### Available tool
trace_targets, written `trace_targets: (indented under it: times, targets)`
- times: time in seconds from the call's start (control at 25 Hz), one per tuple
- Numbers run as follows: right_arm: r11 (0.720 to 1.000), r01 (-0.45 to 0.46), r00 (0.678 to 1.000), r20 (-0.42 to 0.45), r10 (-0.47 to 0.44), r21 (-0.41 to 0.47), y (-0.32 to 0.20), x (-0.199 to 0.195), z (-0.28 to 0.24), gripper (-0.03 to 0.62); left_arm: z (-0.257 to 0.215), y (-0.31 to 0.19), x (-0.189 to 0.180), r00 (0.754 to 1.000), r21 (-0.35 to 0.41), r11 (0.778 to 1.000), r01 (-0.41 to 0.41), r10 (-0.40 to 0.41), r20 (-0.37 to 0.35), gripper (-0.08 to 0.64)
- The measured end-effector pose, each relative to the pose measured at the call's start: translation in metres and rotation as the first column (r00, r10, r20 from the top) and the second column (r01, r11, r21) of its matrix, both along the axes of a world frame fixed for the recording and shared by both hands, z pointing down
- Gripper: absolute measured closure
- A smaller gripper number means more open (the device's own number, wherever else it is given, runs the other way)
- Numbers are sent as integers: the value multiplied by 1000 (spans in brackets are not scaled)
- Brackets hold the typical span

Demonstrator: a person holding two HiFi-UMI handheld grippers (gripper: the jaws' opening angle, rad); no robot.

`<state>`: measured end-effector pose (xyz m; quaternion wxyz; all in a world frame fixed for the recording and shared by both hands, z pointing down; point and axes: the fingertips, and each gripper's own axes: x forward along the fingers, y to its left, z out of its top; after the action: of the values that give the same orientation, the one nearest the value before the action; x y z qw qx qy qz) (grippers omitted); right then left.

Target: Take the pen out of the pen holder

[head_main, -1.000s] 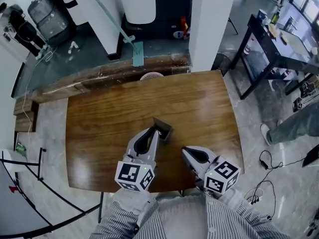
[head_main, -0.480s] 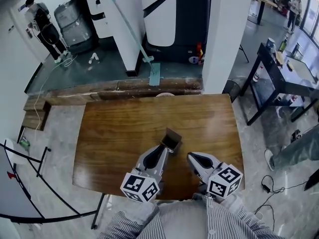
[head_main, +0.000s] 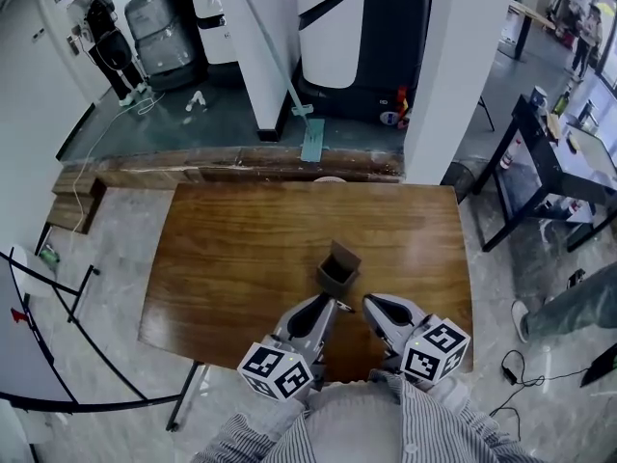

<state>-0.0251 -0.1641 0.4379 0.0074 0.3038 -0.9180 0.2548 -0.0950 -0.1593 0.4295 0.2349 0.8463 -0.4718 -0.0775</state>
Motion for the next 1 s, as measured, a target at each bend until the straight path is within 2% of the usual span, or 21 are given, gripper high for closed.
trace_targets:
  times: [0.28,0.44,0.84,1.0]
  targets:
    - [1000,12,1000,-20,-12,-9,2,-1,0,592,2,3,3,1000,-26,1000,-5,4,-27,509]
    - [1000,23,999,-30,-23,-18,6,-2,7,592,5,7,7,1000,-18,1000,-16,16,-6,509]
    - [999,42,997,-64,-43,-26,12,-3,12,592,12,13,14,1000,-49,998,-25,24,-20,509]
    - [999,41,995,-87,-43,-21,15,-1,15,592,12,13,14,1000,-43,999,-19,19,4,509]
